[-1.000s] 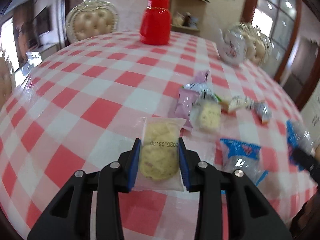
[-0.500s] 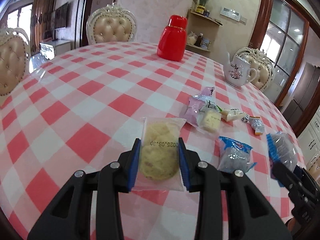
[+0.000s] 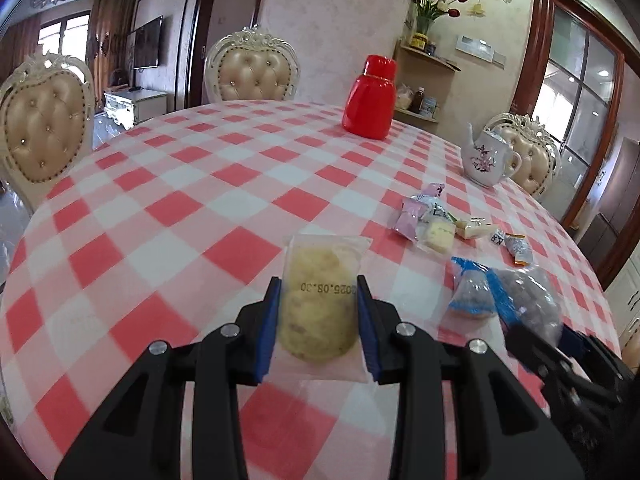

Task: Organize snacks
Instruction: 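Carry the grey-snack bag with the right gripper while the left carries the cake bag to the bin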

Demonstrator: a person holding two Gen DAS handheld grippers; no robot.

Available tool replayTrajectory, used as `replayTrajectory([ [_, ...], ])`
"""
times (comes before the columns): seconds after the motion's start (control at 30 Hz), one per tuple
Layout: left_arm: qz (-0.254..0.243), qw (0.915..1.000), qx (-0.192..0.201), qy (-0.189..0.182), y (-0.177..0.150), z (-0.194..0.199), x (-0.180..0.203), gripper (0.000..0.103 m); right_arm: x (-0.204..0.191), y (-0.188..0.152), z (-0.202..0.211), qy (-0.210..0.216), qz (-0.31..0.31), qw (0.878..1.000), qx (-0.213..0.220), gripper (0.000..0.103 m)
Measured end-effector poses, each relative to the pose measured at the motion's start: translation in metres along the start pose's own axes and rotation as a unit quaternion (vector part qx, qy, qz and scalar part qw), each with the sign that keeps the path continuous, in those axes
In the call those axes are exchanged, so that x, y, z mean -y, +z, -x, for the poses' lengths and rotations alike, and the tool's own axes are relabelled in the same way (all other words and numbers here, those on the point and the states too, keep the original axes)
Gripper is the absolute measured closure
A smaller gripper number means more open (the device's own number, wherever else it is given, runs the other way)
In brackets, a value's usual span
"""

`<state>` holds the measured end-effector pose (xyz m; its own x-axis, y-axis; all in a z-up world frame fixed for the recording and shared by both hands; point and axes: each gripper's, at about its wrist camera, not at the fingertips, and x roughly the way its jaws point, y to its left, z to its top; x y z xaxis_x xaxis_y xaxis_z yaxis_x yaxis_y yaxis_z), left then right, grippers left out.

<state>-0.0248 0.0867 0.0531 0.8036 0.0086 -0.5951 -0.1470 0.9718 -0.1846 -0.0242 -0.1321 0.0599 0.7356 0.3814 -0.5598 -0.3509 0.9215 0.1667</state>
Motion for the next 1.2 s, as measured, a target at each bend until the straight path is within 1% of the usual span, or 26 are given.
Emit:
replayTrajectory([
  [0.1,-0.005,0.9999,-0.004,0.010,-0.008,0.012,-0.004,0.067,-0.003,-0.002,-0.005,0.018,-0.006,1.000,-0.014,0.043],
  [0.2,-0.009,0.9998,-0.008,0.015,-0.016,0.025,-0.009,0.067,-0.016,-0.005,-0.008,0.030,0.001,0.999,-0.023,0.043],
  [0.37,-0.006,0.9997,-0.003,0.024,-0.025,0.053,-0.026,0.067,-0.047,-0.012,-0.006,0.066,0.019,0.997,-0.028,0.043],
  [0.6,0.000,0.9981,-0.004,0.061,-0.034,0.090,-0.060,0.067,-0.082,-0.018,-0.007,0.106,0.025,0.993,-0.041,0.043],
  [0.7,0.005,0.9976,-0.004,0.070,-0.038,0.105,-0.077,0.067,-0.102,-0.021,-0.008,0.130,0.030,0.990,-0.049,0.043],
  [0.8,0.010,0.9967,0.001,0.081,-0.041,0.122,-0.096,0.067,-0.122,-0.025,-0.007,0.144,0.050,0.987,-0.051,0.043],
  [0.97,0.024,0.9944,0.006,0.103,-0.044,0.148,-0.132,0.067,-0.161,-0.032,-0.007,0.182,0.077,0.978,-0.062,0.043],
  [1.03,0.029,0.9936,0.005,0.109,-0.047,0.156,-0.144,0.067,-0.172,-0.033,-0.007,0.193,0.083,0.976,-0.065,0.043],
  [1.2,0.043,0.9910,-0.007,0.126,-0.059,0.169,-0.181,0.067,-0.212,-0.043,-0.002,0.226,0.116,0.964,-0.076,0.043],
])
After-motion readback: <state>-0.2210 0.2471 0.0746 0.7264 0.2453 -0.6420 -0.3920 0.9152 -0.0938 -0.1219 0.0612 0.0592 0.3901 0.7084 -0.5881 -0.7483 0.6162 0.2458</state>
